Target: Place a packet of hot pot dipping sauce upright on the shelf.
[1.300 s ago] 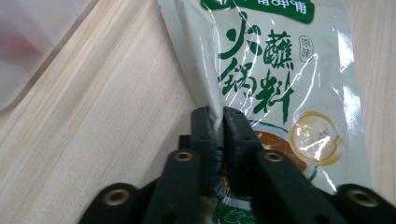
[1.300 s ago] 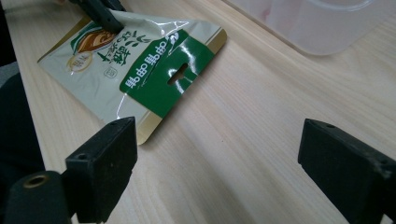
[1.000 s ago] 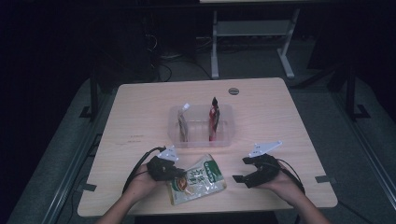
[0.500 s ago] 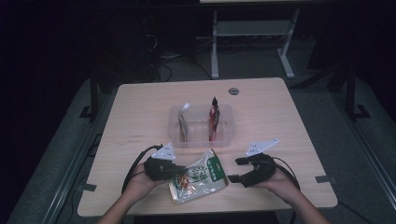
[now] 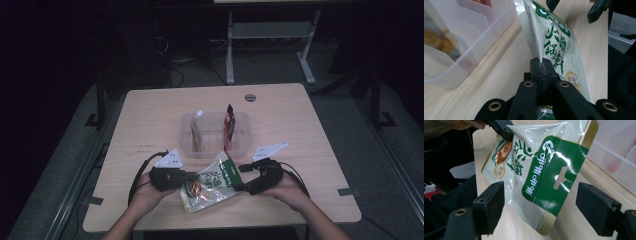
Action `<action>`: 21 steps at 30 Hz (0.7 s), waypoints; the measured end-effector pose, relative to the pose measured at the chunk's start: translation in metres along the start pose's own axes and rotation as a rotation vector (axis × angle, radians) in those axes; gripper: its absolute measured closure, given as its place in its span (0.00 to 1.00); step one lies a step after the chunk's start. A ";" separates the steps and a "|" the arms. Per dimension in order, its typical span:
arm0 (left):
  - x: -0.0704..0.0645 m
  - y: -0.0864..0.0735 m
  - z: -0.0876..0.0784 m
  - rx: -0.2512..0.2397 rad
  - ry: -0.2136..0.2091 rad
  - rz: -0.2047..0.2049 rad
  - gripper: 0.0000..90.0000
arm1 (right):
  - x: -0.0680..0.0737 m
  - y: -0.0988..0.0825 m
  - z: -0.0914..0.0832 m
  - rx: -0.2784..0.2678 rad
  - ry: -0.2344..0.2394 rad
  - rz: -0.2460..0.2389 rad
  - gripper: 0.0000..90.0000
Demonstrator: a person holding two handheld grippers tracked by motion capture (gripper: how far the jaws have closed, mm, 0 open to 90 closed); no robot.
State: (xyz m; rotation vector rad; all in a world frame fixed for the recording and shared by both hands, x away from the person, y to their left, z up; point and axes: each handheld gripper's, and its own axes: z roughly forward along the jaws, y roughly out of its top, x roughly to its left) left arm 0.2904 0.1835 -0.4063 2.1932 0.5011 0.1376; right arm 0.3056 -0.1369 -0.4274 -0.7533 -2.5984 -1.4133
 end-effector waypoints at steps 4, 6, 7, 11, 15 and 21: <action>-0.001 0.001 -0.004 -0.025 -0.005 -0.006 1.00 | -0.005 0.005 0.007 -0.009 0.020 0.007 0.25; -0.001 0.001 -0.004 -0.025 -0.009 -0.001 1.00 | -0.009 0.008 0.012 -0.010 0.031 0.012 0.25; -0.002 0.002 -0.004 -0.029 -0.009 0.001 1.00 | -0.010 0.008 0.014 -0.012 0.037 0.012 0.25; -0.004 0.001 -0.004 -0.031 -0.008 0.004 1.00 | -0.012 0.014 0.023 -0.006 0.070 0.009 0.30; -0.005 0.002 -0.005 -0.048 -0.009 0.011 1.00 | -0.013 0.016 0.031 0.004 0.101 0.016 0.38; -0.005 0.001 -0.005 -0.055 -0.007 0.010 1.00 | -0.013 0.016 0.025 -0.022 0.140 0.020 0.59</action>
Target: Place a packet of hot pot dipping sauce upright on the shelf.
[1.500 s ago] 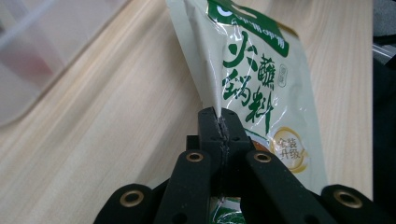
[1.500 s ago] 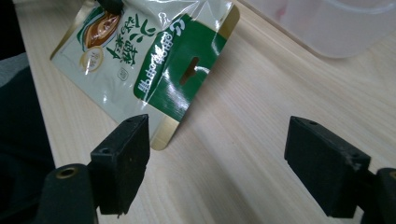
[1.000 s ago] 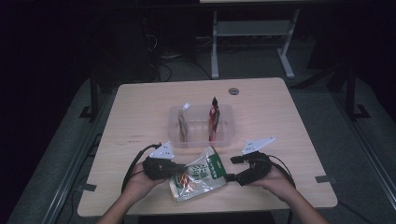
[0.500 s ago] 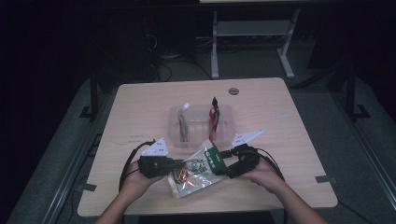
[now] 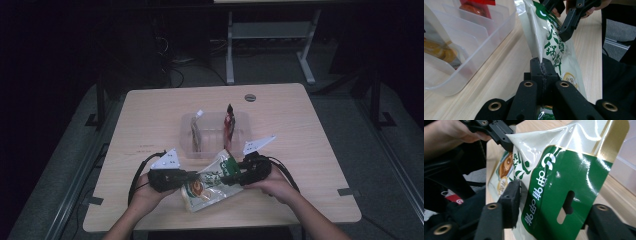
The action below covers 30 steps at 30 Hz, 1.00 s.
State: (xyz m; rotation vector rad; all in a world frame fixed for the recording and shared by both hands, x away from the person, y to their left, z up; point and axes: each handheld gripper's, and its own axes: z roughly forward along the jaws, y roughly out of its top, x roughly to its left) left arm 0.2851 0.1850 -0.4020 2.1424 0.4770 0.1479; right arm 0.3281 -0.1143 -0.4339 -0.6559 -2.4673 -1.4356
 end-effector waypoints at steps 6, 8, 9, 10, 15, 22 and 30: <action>0.004 -0.004 0.001 0.007 0.008 -0.001 1.00 | 0.000 0.000 -0.002 -0.008 0.024 -0.012 0.74; 0.005 -0.005 0.002 0.002 0.007 -0.010 1.00 | 0.001 0.000 -0.003 -0.012 0.029 -0.022 0.80; 0.006 -0.005 0.002 -0.002 0.006 -0.011 1.00 | 0.001 0.000 -0.003 -0.021 0.035 -0.025 0.83; 0.006 -0.005 0.002 -0.002 0.005 -0.012 1.00 | 0.002 0.000 -0.004 -0.025 0.040 -0.026 0.85; 0.006 -0.006 0.002 -0.004 0.004 0.003 0.99 | 0.004 0.001 -0.006 -0.028 0.051 -0.035 0.95; 0.007 -0.008 0.005 0.016 0.013 0.008 0.95 | 0.001 0.000 -0.006 -0.031 0.086 -0.020 1.00; 0.012 -0.009 -0.006 -0.027 0.047 -0.033 0.78 | 0.005 0.002 -0.011 -0.036 0.071 -0.052 1.00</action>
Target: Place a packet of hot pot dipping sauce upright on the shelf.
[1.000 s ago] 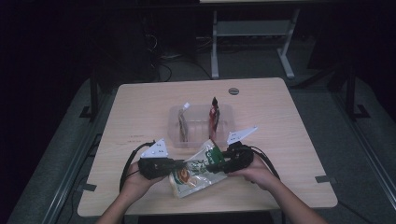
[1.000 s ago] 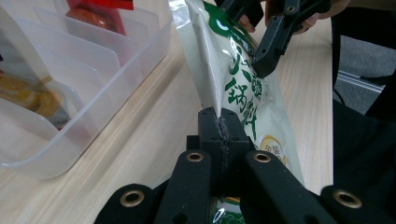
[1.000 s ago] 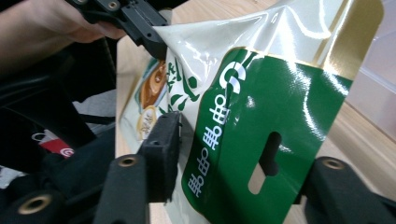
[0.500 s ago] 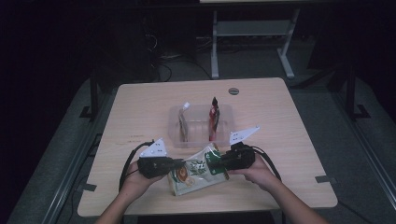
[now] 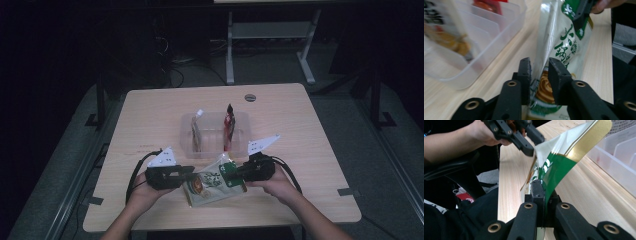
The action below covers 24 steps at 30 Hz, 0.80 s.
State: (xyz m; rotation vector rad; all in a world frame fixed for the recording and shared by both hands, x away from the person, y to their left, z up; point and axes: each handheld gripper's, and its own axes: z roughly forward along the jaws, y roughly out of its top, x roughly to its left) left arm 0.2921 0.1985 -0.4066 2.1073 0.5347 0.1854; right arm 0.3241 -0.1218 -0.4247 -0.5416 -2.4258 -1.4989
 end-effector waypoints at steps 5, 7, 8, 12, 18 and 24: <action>0.004 -0.002 -0.014 -0.019 0.003 -0.003 0.97 | 0.002 0.002 -0.004 -0.006 0.001 -0.012 1.00; 0.003 -0.001 -0.013 -0.001 0.000 -0.005 1.00 | 0.003 0.003 -0.004 -0.015 0.006 -0.016 1.00; 0.003 -0.001 -0.012 0.002 0.000 -0.002 1.00 | 0.004 0.004 -0.005 -0.014 0.014 -0.020 1.00; 0.002 0.003 -0.003 0.005 0.019 -0.007 1.00 | 0.009 0.007 -0.005 -0.026 0.034 -0.028 1.00; -0.001 0.011 0.018 0.025 0.009 0.005 1.00 | 0.019 0.014 -0.003 -0.046 0.081 -0.059 1.00; -0.011 0.021 0.036 0.032 -0.032 0.030 1.00 | 0.028 0.023 -0.001 -0.061 0.101 -0.098 1.00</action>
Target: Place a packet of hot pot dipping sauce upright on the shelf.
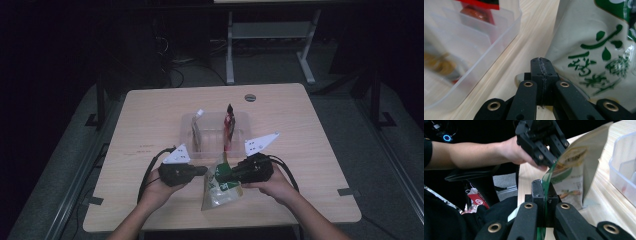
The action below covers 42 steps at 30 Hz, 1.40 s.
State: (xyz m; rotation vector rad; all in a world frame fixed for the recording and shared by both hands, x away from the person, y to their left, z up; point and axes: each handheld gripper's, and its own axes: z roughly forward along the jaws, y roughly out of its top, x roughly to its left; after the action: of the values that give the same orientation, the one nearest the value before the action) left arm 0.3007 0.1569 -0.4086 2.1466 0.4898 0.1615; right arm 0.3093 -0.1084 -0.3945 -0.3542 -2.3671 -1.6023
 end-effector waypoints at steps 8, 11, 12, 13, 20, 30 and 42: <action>-0.011 0.005 0.016 0.035 -0.059 0.029 1.00 | 0.002 0.001 -0.005 -0.003 -0.003 -0.006 1.00; -0.011 0.004 0.015 0.040 -0.058 0.028 0.97 | 0.002 0.002 -0.008 -0.014 -0.012 -0.014 1.00; -0.010 0.004 0.013 0.034 -0.058 0.019 0.96 | 0.001 0.002 -0.010 -0.018 -0.017 -0.024 1.00; -0.009 0.003 0.011 0.031 -0.064 0.013 0.93 | 0.001 0.003 -0.011 -0.020 -0.023 -0.026 1.00; -0.007 -0.004 0.000 0.058 -0.075 -0.012 0.78 | 0.002 0.006 -0.018 -0.030 -0.041 -0.020 1.00; -0.010 -0.026 -0.019 0.111 -0.066 -0.034 0.47 | -0.002 0.023 -0.030 -0.079 -0.090 -0.046 1.00; -0.003 -0.042 -0.021 0.159 -0.034 -0.072 0.26 | -0.017 0.054 -0.039 -0.104 -0.145 -0.069 1.00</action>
State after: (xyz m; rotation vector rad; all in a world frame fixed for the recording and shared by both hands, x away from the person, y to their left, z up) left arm 0.2801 0.1933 -0.4301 2.2790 0.5757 0.0473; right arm 0.3461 -0.1263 -0.3399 -0.4274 -2.4316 -1.7922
